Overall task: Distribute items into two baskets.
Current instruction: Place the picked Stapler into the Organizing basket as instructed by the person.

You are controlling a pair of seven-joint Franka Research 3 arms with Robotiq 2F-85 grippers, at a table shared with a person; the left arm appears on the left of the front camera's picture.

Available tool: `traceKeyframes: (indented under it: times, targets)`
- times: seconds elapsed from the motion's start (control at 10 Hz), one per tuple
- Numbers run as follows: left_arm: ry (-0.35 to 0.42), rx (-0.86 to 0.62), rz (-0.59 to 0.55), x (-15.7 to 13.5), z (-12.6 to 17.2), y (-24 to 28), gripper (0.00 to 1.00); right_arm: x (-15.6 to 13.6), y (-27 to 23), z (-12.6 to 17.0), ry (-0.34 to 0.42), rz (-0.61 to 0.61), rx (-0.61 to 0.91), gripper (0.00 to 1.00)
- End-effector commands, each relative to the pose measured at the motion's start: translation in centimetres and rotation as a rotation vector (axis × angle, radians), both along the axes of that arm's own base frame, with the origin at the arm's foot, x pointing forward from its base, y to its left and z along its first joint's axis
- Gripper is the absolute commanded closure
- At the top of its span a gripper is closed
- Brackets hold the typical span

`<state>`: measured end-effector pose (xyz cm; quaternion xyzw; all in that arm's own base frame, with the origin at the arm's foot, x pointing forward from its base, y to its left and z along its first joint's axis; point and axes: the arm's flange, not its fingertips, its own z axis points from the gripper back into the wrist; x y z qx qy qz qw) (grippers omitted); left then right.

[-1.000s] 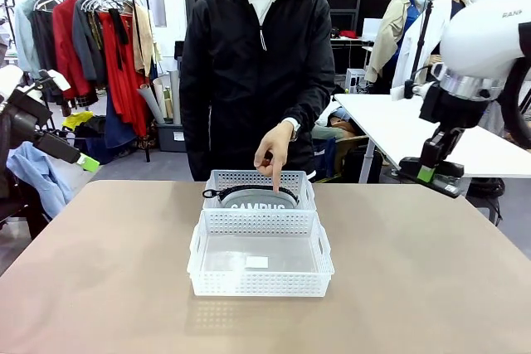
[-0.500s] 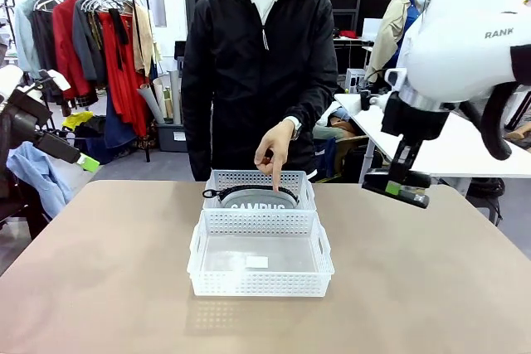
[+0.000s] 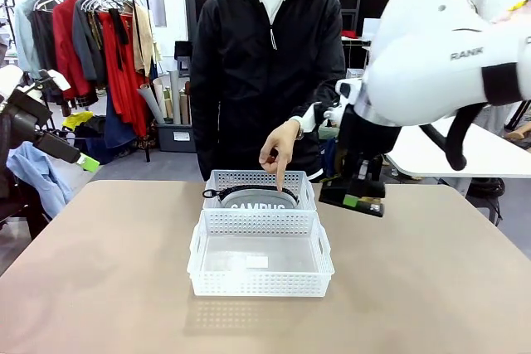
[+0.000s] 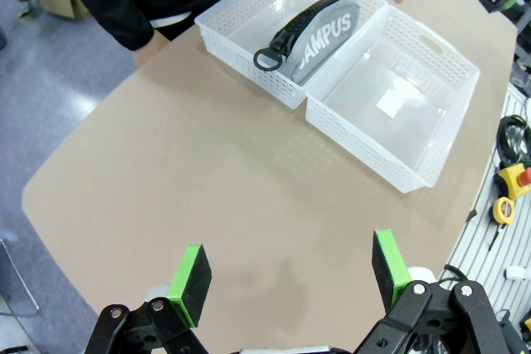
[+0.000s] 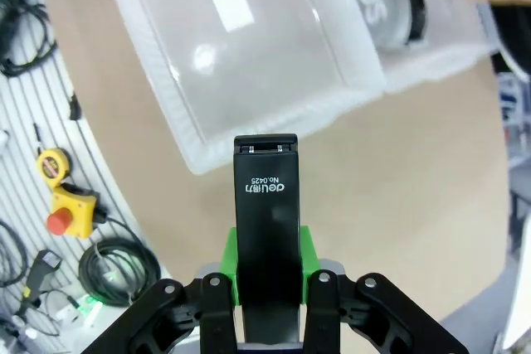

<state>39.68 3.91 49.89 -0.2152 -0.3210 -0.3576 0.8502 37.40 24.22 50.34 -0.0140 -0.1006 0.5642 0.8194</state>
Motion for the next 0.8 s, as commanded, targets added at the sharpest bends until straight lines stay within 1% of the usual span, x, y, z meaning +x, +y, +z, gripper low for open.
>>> traceKeyframes:
  times: [0.0, 0.2, 0.4, 0.6, 0.7]
  targets:
    - [0.009, -0.001, 0.009, 0.2, 0.2, -0.1, 0.00, 1.6, 2.7, -0.1, 0.035, 0.134, 0.037, 1.00]
    - [0.009, -0.001, 0.009, 0.2, 0.2, -0.1, 0.00, 2.1, 5.6, -0.5, 0.046, 0.191, 0.037, 1.00]
    - [0.009, -0.001, 0.009, 0.2, 0.2, -0.1, 0.00, 3.1, 8.7, -1.0, 0.027, 0.240, 0.034, 1.00]
    - [0.009, -0.001, 0.009, 0.2, 0.2, -0.1, 0.00, 4.9, 11.8, -2.6, 0.038, 0.281, -0.005, 1.00]
    - [0.009, -0.001, 0.009, 0.2, 0.2, -0.1, 0.00, 5.9, 13.0, -3.6, 0.031, 0.283, -0.022, 1.00]
